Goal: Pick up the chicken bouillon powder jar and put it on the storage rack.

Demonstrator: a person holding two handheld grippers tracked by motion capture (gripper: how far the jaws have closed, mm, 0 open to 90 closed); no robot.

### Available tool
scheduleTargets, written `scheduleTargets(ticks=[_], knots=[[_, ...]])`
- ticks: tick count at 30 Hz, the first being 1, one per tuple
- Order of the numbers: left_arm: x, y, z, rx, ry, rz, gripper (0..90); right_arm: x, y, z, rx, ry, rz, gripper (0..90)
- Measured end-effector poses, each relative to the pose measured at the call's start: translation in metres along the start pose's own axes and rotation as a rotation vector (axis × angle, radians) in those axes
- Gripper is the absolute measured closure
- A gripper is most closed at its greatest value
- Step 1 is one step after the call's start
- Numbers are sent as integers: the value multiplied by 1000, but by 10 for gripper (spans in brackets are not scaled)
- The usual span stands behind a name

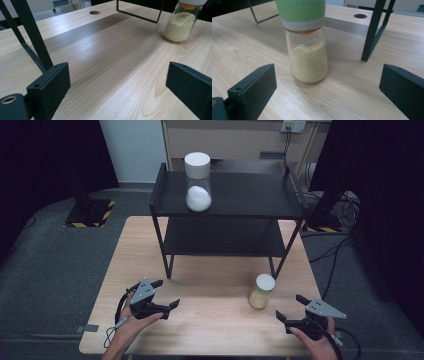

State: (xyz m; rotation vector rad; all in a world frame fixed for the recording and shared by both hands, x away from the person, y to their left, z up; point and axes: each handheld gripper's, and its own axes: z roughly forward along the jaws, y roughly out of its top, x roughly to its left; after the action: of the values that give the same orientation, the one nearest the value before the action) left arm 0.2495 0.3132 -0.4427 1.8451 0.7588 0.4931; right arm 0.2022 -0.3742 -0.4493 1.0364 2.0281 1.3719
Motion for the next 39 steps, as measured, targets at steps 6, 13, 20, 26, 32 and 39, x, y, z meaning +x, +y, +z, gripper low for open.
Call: scheduleTargets(ticks=[6,13,20,26,32,39], knots=[[1,-1,-1,2,1,-5,43,0,5,3,8,16,-15,20],[0,0,0,7,-3,0,43,0,12,5,15,28,-28,20],[0,0,1,14,-2,3,43,1,19,9,19,44,-40,20],[1,-1,0,12,-1,3,43,4,25,17,23,57,-55,23],[1,-1,1,24,-3,2,43,4,27,23,31,61,-59,23],[2,-3,3,30,-11,1,43,2,30,27,33,61,-61,24]])
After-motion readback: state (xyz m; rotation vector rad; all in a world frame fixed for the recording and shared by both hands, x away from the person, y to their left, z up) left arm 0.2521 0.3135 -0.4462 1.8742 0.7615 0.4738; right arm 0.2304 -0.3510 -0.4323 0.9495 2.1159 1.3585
